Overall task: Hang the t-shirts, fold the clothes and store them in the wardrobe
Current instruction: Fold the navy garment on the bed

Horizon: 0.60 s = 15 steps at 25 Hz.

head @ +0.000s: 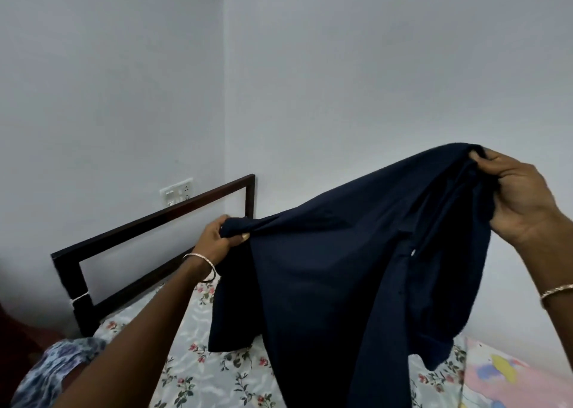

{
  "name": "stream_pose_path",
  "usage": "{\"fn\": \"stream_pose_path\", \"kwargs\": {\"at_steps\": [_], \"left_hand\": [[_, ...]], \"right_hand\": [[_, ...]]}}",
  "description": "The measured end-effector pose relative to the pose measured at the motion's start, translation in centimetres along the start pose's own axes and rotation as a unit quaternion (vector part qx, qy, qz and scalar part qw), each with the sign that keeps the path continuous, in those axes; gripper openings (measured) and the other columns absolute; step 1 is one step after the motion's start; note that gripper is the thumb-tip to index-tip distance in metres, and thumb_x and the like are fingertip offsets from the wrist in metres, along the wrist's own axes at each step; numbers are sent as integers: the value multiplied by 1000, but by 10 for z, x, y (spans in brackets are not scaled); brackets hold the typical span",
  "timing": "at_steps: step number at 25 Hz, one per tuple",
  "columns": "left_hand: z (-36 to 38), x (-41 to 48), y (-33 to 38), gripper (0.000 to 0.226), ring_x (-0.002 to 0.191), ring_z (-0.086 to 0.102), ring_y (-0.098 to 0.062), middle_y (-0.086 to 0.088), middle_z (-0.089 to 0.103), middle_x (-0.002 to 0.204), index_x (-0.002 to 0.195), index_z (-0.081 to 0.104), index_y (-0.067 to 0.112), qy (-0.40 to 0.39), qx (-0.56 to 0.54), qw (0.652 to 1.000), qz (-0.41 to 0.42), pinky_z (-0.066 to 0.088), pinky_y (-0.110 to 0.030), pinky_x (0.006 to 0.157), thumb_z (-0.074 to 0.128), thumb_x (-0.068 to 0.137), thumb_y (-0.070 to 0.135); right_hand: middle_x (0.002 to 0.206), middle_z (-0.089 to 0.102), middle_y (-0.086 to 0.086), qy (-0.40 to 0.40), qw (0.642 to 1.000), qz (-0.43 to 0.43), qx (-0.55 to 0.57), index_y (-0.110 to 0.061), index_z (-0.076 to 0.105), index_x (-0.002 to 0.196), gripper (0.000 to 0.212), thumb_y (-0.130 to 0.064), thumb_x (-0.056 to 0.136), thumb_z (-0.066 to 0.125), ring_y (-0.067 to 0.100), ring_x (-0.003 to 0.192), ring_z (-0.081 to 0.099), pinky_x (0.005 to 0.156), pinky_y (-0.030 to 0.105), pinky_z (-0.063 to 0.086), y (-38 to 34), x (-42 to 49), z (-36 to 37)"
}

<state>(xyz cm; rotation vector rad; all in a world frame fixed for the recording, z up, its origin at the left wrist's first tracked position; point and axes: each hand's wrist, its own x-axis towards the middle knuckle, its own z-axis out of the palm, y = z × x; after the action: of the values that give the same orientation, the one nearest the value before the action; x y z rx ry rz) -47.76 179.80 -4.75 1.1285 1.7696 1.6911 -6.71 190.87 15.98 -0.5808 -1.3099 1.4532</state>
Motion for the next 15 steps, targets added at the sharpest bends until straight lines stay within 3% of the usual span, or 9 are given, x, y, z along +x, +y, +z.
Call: {"fn": "stream_pose_path", "kwargs": {"at_steps": [2,4,7,9,12,13,15], "left_hand": [[4,6,29,25,83,66,-24,-10,72,89,95,67,12,-40,37,996,72,53,-41,80,79,75,20],[11,10,62,22,88,67,-20,-5,73,93,97,69,15,-74,60,989,117,53,-38,85,78,78,19],[24,8,111,20,93,69,-18,0,74,95,98,71,17,-119,95,975,161,53,-33,87,77,80,23],[39,1,138,13,92,68,-16,1,73,93,98,70,17,-139,120,963,199,51,-29,84,75,85,18],[69,-20,172,10,92,67,-15,5,72,91,96,69,22,-183,103,946,246,51,-31,84,72,86,22],[79,-26,182,12,91,67,-15,5,72,91,95,69,22,-195,85,944,253,52,-33,85,71,84,25],[97,-39,200,14,90,68,-17,2,73,91,95,70,21,-215,55,940,260,53,-37,85,71,82,27]], "right_hand": [[94,75,4,70,998,4,-8,-11,74,94,28,-6,98,47,18,89,72,84,30,59,-10,-11,-21],[89,73,4,159,987,21,-19,-13,70,90,22,-8,93,49,21,84,70,86,34,59,-13,-22,-43],[72,70,5,288,951,54,-93,-18,68,80,14,-13,85,56,28,74,66,76,38,54,-4,-40,-73],[84,71,11,350,899,85,-250,-13,70,86,14,-17,80,58,39,90,66,76,40,49,9,-51,-83],[103,68,21,379,767,72,-513,-3,70,94,22,-9,87,51,41,102,63,79,38,45,29,-84,-75],[102,69,18,355,764,31,-538,-5,71,92,18,-8,86,55,38,101,64,79,35,45,38,-95,-68],[110,68,7,265,828,-27,-493,-16,71,98,18,-9,82,69,27,108,62,85,31,45,47,-116,-43]]}}
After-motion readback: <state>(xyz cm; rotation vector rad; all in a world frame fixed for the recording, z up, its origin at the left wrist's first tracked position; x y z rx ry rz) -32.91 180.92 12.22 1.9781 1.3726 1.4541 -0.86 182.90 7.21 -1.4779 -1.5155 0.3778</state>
